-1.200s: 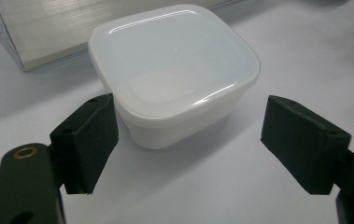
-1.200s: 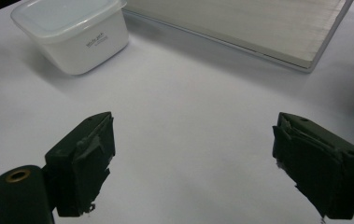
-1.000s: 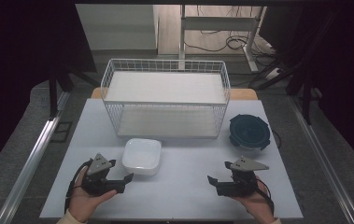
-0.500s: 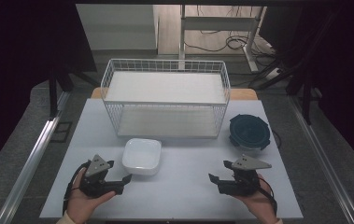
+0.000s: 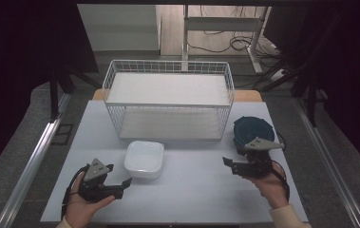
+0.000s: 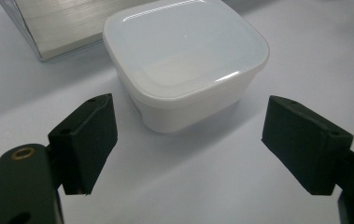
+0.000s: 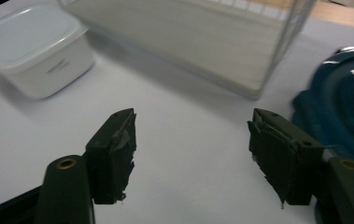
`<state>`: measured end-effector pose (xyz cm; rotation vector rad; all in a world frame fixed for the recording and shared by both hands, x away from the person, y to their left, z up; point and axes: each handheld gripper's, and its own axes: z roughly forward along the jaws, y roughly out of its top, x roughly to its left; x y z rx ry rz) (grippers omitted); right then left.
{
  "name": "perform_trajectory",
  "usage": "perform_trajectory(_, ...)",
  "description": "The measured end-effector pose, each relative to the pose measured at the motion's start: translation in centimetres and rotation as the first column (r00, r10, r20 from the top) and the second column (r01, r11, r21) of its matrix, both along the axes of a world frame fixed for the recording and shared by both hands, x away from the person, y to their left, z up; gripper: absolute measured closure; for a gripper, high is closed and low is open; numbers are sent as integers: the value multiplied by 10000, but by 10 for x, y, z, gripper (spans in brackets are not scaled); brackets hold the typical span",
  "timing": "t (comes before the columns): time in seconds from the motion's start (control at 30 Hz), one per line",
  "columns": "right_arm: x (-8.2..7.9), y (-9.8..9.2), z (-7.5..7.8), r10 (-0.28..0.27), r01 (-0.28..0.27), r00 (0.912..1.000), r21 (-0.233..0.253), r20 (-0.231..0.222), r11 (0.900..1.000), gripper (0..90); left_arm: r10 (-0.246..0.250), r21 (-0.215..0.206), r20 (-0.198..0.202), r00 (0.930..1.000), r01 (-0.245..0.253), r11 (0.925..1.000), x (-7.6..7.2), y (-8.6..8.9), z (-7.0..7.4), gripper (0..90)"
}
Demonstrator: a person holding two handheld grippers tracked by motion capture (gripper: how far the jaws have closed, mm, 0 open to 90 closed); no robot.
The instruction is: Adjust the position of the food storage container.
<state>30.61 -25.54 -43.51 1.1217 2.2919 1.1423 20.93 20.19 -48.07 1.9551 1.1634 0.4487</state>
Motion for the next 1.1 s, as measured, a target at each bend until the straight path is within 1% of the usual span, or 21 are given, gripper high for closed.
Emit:
perform_trajectory(0.1, 18, -13, 10, -436, 434, 9988, -112, -201, 9990, 370, 48, -29, -126, 9999, -48, 10000, 1, 1, -2, 181)
perform_trajectory(0.2, 37, -29, 19, -922, 918, 9947, -102, -452, 9957, 413, 135, -102, -161, 9998, -136, 9999, 1, 0, -1, 181)
perform_trajectory(0.33, 57, -40, 27, -1078, 1060, 9909, -262, -800, 9940, 455, 112, -67, -206, 9997, -114, 9999, 2, 0, -1, 181)
perform_trajectory(0.43, 73, -45, 33, -1208, 1164, 9879, -507, -969, 9919, 476, 81, -100, -378, 9993, -85, 9999, 4, 0, -4, 181)
perform_trajectory(0.5, 85, -48, 36, -1291, 1223, 9858, -672, -1074, 9902, 498, 108, -129, -406, 9991, -113, 9999, 5, 0, -5, 181)
perform_trajectory(0.57, 95, -52, 37, -1443, 1369, 9825, -689, -1177, 9882, 529, 150, -102, -414, 9990, -154, 9998, 5, 1, -5, 181)
perform_trajectory(0.6, 100, -54, 37, -1521, 1432, 9808, -784, -1222, 9866, 552, 185, -87, -399, 9990, -188, 9998, 4, 1, -5, 181)
perform_trajectory(0.63, 105, -55, 37, -1673, 1559, 9785, -992, -1206, 9828, 577, 189, -72, -393, 9991, -192, 9998, 4, 1, -5, 181)
perform_trajectory(0.67, 109, -57, 37, -1825, 1681, 9749, -1164, -1274, 9789, 613, 183, -63, -393, 9991, -185, 9998, 4, 1, -5, 181)
perform_trajectory(0.73, 117, -61, 35, -2096, 1912, 9681, -1360, -1372, 9721, 677, 170, -37, -424, 9990, -171, 9998, 4, 1, -5, 181)
perform_trajectory(0.8, 125, -65, 33, -2269, 2047, 9634, -1545, -1431, 9666, 740, 173, -17, -432, 9989, -174, 9998, 4, 0, -5, 181)
perform_trajectory(0.87, 133, -68, 31, -2418, 2143, 9597, -1835, -1435, 9594, 809, 214, -60, -413, 9989, -217, 9997, 4, -1, -5, 181)
perform_trajectory(0.9, 136, -69, 32, -2429, 2137, 9595, -1930, -1428, 9576, 844, 213, -42, -390, 9990, -215, 9998, 4, -1, -5, 181)
perform_trajectory(0.93, 139, -71, 33, -2441, 2160, 9599, -1912, -1379, 9575, 871, 210, -49, -386, 9990, -212, 9998, 4, -2, -4, 181)
perform_trajectory(1.0, 145, -74, 35, -2444, 2176, 9605, -1885, -1328, 9577, 890, 235, -72, -354, 9991, -238, 9997, 4, -3, -4, 181)
perform_trajectory(1.07, 152, -74, 37, -2476, 2199, 9619, -2094, -1163, 9528, 892, 218, -57, -370, 9991, -220, 9997, 5, -4, -4, 181)
perform_trajectory(1.1, 155, -75, 37, -2455, 2176, 9627, -2133, -1141, 9525, 892, 206, -47, -380, 9991, -208, 9998, 5, -4, -4, 181)
